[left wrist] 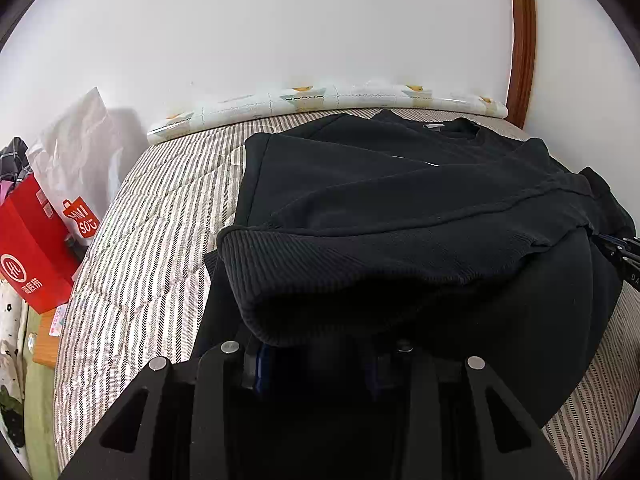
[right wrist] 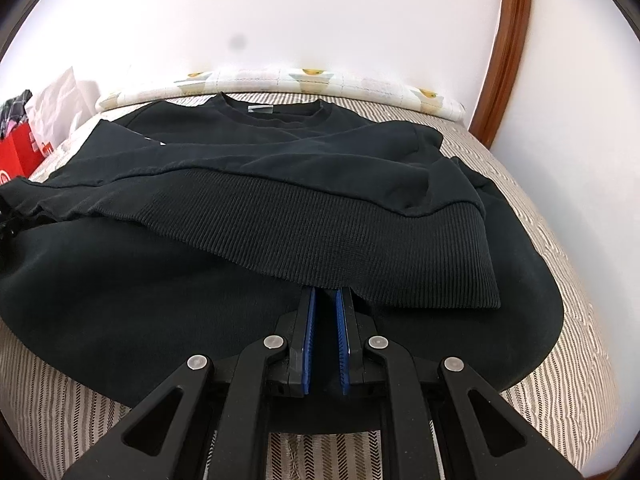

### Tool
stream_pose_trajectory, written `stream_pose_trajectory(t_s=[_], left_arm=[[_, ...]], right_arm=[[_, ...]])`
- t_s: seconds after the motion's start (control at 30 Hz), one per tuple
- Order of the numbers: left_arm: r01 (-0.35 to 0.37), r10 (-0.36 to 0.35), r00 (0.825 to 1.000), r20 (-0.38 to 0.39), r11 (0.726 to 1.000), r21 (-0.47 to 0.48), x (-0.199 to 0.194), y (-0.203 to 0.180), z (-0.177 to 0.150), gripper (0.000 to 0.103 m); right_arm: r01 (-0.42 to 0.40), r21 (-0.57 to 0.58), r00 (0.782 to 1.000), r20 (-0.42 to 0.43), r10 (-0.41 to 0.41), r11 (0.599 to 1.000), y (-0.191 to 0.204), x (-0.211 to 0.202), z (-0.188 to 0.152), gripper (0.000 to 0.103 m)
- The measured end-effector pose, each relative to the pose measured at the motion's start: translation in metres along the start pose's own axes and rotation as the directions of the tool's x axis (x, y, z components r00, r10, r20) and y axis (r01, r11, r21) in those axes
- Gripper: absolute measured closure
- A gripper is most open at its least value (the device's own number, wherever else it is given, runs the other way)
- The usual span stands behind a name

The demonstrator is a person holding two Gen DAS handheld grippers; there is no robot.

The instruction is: Fold small clothes

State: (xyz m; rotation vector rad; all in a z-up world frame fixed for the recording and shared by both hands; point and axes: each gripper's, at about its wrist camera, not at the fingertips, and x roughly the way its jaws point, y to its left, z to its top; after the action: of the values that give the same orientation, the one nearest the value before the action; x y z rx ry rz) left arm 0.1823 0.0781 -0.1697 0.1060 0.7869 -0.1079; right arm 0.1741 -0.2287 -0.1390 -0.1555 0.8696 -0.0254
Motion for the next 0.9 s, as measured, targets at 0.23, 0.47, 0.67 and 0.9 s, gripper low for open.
stream_pose_trajectory(t_s=[0.23, 0.47, 0.67, 0.9], left_arm=[[0.006, -0.006, 1.000, 0.000, 1.000, -0.006, 0.000, -0.002, 0.000, 0.069], [0.006, -0.006, 1.000, 0.000, 1.000, -0.006, 0.000, -0.002, 0.000, 0.069], [-0.002, 0.002, 1.000, 0.000, 1.000, -0.001, -0.001, -0.003, 0.000, 0.069], [0.052, -0.052, 0.999, 0.006, 0.998, -0.030, -0.002, 0.003, 0.000, 0.068]], right_arm=[[-0.020, 0.006, 1.000, 0.003, 0.020, 1.000, -0.003, 0.000, 0.000, 0.093], [-0.016, 0.003, 1.000, 0.000, 0.016, 1.000, -0.003, 0.000, 0.000, 0.093], [-0.021, 0.010, 1.000, -0.020, 0.021, 1.000, -0.003, 0.001, 0.004, 0.093], [-0.003, -0.004, 0.999, -0.051, 0.002, 1.000, 0.000, 0.002, 0.010, 0.092]])
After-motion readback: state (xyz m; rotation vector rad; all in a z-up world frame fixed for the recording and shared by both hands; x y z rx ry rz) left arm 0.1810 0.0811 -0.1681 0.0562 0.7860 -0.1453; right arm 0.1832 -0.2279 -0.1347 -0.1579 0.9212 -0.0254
